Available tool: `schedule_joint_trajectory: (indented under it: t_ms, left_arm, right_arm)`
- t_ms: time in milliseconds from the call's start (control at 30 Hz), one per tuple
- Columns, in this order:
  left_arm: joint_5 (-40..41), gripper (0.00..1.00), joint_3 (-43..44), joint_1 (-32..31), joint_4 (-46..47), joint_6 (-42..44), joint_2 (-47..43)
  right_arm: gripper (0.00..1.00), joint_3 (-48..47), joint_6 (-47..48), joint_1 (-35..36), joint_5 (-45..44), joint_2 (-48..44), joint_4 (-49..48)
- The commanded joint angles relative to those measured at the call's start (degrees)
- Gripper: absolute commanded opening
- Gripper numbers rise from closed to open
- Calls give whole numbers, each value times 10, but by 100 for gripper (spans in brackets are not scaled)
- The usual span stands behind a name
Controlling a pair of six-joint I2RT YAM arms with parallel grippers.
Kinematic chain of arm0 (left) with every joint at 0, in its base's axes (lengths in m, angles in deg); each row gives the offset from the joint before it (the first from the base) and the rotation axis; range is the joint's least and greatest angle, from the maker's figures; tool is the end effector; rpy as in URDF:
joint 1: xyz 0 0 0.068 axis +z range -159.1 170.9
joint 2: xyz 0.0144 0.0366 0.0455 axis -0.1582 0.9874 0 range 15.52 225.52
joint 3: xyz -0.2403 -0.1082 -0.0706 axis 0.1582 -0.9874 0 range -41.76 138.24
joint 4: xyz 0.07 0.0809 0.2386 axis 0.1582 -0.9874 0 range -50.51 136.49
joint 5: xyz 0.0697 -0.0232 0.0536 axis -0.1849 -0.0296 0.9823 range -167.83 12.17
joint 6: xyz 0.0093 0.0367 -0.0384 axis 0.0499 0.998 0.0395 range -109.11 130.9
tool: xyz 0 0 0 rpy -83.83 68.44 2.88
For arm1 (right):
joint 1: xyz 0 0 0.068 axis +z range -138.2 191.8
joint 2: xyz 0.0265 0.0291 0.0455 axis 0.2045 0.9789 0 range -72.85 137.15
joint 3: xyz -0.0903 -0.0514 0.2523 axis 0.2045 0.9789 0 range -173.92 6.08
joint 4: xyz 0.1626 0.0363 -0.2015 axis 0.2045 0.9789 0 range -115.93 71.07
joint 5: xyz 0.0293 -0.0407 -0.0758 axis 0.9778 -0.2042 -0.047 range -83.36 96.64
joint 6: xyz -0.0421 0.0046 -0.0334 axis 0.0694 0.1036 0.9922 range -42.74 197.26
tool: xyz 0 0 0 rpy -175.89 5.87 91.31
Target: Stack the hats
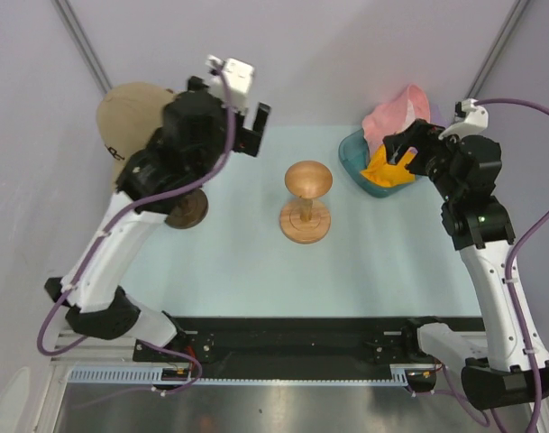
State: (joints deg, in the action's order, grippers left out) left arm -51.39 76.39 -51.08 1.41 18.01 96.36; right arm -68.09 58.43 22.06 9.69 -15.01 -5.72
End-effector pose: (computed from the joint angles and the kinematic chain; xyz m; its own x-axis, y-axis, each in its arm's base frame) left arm 0.1900 -0.1498 0.5560 -0.0661 0.2087 -0.9757 0.2813 0.9421 0.1825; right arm 0.2033 0.0388 0.4560 -0.1372 0.3027 -0.9432 -0.1964 0.9250 0.3254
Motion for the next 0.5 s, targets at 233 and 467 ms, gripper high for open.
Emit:
schedule_joint_trajectory:
  t_ms: [233, 467]
  left_arm:
    - [16, 100, -118, -91, 50, -81, 71]
    - [-76, 100, -273, -81, 139, -179, 32]
  right_arm:
    - [93, -41, 0, -139, -5, 38, 119]
    - [91, 21, -38, -148, 13, 77, 119]
